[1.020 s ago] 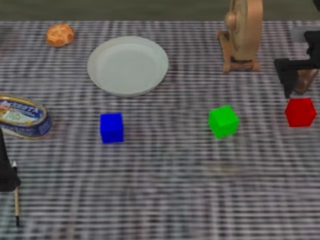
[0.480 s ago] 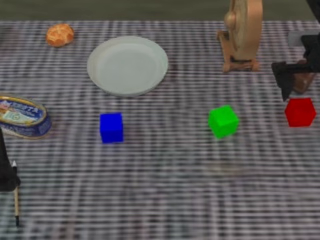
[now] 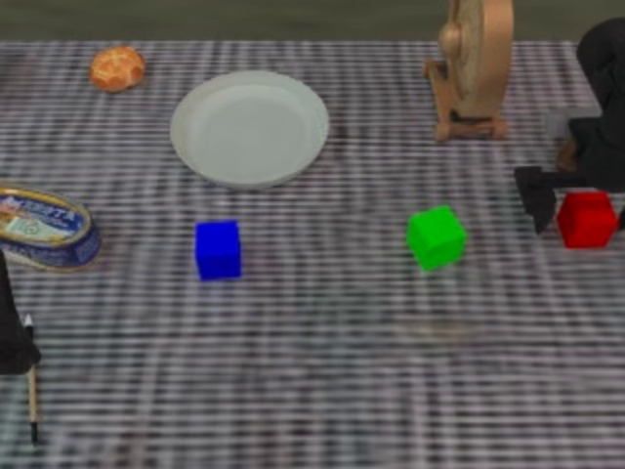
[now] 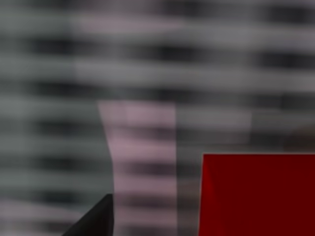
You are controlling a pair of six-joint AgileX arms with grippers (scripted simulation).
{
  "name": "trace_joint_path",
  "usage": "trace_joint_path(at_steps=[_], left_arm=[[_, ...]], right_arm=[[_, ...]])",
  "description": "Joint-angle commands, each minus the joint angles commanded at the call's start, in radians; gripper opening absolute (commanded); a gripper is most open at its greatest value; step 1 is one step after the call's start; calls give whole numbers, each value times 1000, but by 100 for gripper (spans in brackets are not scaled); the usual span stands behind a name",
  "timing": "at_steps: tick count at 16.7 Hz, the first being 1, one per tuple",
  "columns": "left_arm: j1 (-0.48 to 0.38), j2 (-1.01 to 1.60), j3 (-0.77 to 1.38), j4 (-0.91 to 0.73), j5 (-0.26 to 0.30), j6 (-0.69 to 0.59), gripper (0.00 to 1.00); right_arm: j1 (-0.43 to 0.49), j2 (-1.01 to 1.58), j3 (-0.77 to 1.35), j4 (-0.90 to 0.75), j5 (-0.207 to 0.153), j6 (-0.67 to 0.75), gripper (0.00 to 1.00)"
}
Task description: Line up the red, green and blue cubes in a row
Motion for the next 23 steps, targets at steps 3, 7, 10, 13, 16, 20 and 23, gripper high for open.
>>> trace_joint_path(at_steps=[3, 7, 10, 13, 16, 20, 23], left_arm=[[0, 0, 0, 0, 0, 0, 100], [0, 0, 0, 0, 0, 0, 100], [0, 0, 0, 0, 0, 0, 100], [0, 0, 0, 0, 0, 0, 100], [0, 0, 0, 0, 0, 0, 100], [0, 0, 0, 0, 0, 0, 100], [0, 0, 0, 0, 0, 0, 100]], right_arm=[[0, 0, 0, 0, 0, 0, 100], [0, 0, 0, 0, 0, 0, 70], [0, 0, 0, 0, 0, 0, 47], [0, 0, 0, 0, 0, 0, 25], [0, 0, 0, 0, 0, 0, 2], [0, 0, 0, 0, 0, 0, 0], [0, 0, 0, 0, 0, 0, 0]])
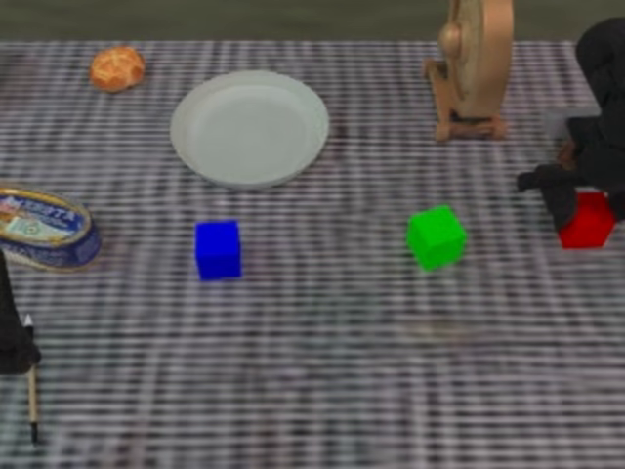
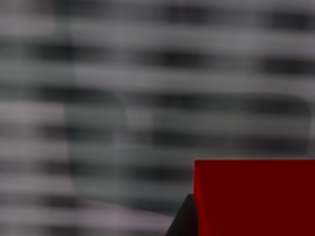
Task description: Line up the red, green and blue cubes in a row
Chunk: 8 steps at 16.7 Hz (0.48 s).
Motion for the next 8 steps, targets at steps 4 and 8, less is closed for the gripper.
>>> trace_joint_path(at_steps=[4, 8], left_arm=[[0, 0, 0, 0, 0, 0, 100], [0, 0, 0, 0, 0, 0, 100]], right_arm=[[-2, -33, 26, -26, 1, 0, 0], [1, -71, 118, -173, 1, 1, 0]])
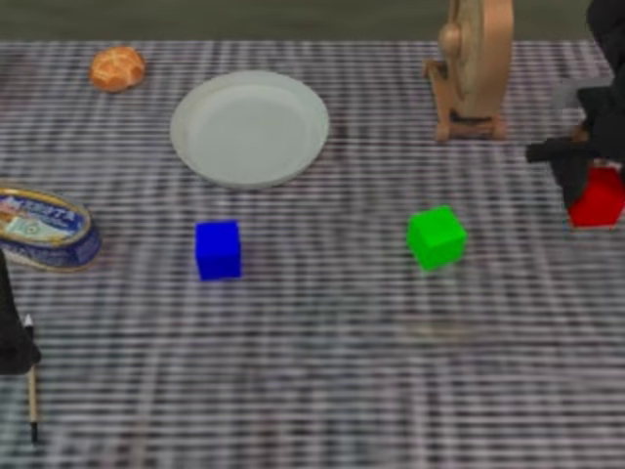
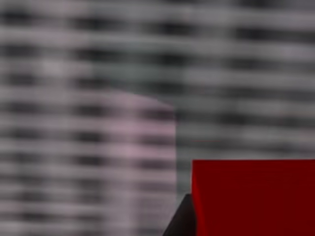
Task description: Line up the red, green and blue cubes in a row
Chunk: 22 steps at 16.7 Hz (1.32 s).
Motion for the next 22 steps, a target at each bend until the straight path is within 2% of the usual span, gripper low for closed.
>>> trace_joint_path(at_steps=[3, 8, 10, 14, 19, 22], left_arm=[[0, 0, 0, 0, 0, 0, 100], [0, 0, 0, 0, 0, 0, 100], [0, 0, 0, 0, 0, 0, 100], [0, 0, 0, 0, 0, 0, 100], [0, 0, 0, 0, 0, 0, 100], [0, 0, 0, 0, 0, 0, 100]], right_arm=[[5, -30, 52, -70, 0, -3, 0], [2, -26, 54, -72, -1, 1, 0], [37, -2, 90, -93, 1, 35, 0], [217, 105, 283, -194, 7, 228, 0], [547, 266, 606, -358, 15, 604, 0], [707, 331, 755, -430, 21, 769, 0]])
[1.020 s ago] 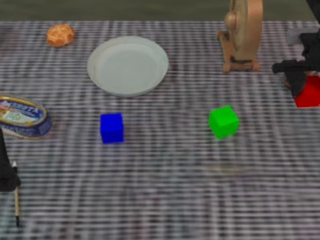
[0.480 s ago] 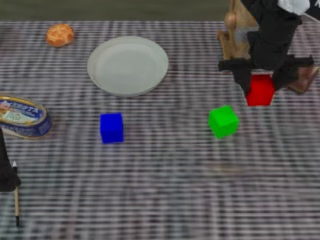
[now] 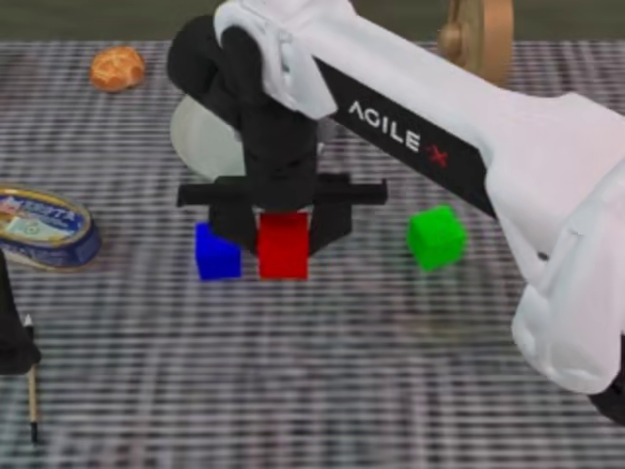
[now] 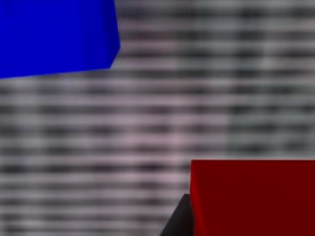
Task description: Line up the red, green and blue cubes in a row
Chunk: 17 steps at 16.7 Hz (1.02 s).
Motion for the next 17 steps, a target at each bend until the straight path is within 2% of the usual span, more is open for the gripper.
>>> trace_joint_path(at_steps=[3, 9, 17], left_arm=[[0, 0, 0, 0, 0, 0, 100], [0, 0, 0, 0, 0, 0, 100], [0, 0, 0, 0, 0, 0, 100]], right_arm=[[70, 27, 69, -33, 5, 70, 0], [70, 20, 53, -15, 3, 72, 0], [73, -18, -272, 263, 4, 74, 0]])
